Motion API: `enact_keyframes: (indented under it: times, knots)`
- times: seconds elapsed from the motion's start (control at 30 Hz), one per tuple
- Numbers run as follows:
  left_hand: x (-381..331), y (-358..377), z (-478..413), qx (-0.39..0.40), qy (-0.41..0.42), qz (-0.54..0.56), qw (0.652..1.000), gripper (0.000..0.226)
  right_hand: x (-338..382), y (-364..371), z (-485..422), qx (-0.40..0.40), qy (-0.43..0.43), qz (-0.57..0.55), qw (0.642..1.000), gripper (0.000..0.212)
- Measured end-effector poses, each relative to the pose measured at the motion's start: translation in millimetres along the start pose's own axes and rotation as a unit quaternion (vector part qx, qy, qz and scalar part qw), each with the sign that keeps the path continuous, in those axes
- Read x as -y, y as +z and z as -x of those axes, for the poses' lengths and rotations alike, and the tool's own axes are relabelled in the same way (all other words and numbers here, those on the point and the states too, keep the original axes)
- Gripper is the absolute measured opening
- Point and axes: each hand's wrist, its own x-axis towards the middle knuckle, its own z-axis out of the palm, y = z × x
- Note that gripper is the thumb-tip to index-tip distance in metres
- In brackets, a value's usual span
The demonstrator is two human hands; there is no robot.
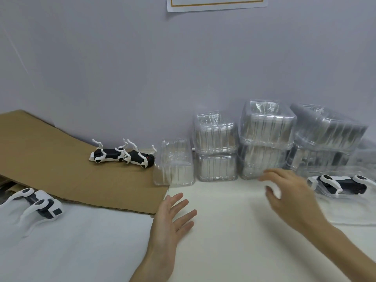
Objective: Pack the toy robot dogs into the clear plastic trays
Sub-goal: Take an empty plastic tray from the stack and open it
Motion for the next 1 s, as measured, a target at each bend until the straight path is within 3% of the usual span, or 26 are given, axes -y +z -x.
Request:
enact_keyframes:
  times: [0.1, 0.2, 0.37, 0.5, 0.6, 0.7, 0.77, 0.83, 0.9, 1.0]
  knots:
    - [0.4, -0.5, -2.9, -0.013, -0.012, 0.017, 1.0, 0.038, 53.5, 24.3, -17.7, 0.055, -0.061, -0.084, 0.993, 0.031]
    - [-2.7, -4.1, -7.1, -0.028, -0.016, 0.046, 0.998, 0.039, 102.6, 56.7, -44.2, 0.085, -0.125, -0.099, 0.984, 0.041]
    - [-12.8, -17.7, -13.5, -0.059, -0.009, 0.103, 0.993, 0.045, 151.5, 110.6, -80.6, 0.111, -0.169, -0.006, 0.979, 0.064]
    - [-17.8, -31.0, -20.0, -0.071, -0.027, 0.165, 0.983, 0.049, 155.6, 132.8, -92.9, 0.152, -0.152, 0.046, 0.975, 0.051]
    - [-20.8, -38.3, -21.9, -0.073, -0.03, 0.191, 0.978, 0.049, 149.4, 124.7, -93.0, 0.153, -0.16, -0.008, 0.975, 0.044]
    - [-24.8, -42.5, -22.0, -0.091, -0.024, 0.185, 0.978, 0.047, 136.0, 101.3, -67.2, 0.105, -0.156, -0.145, 0.971, 0.041]
    - [-30.3, -43.4, -20.0, -0.062, -0.007, 0.163, 0.985, 0.043, 122.7, 80.1, -38.3, 0.073, -0.137, -0.234, 0.96, 0.039]
    - [-36.0, -39.3, -15.6, 0.031, 0.028, 0.108, 0.993, 0.043, 107.9, 59.5, -10.1, 0.05, -0.136, -0.281, 0.949, 0.041]
    - [-36.5, -28.1, -7.1, 0.112, 0.079, 0.044, 0.989, 0.044, 97.3, 41.8, 11.7, 0.037, -0.128, -0.312, 0.941, 0.042]
    - [-25.2, -11.3, 3.3, 0.152, 0.156, -0.016, 0.976, 0.046, 86.3, 26.1, 36.6, 0.034, -0.119, -0.318, 0.94, 0.045]
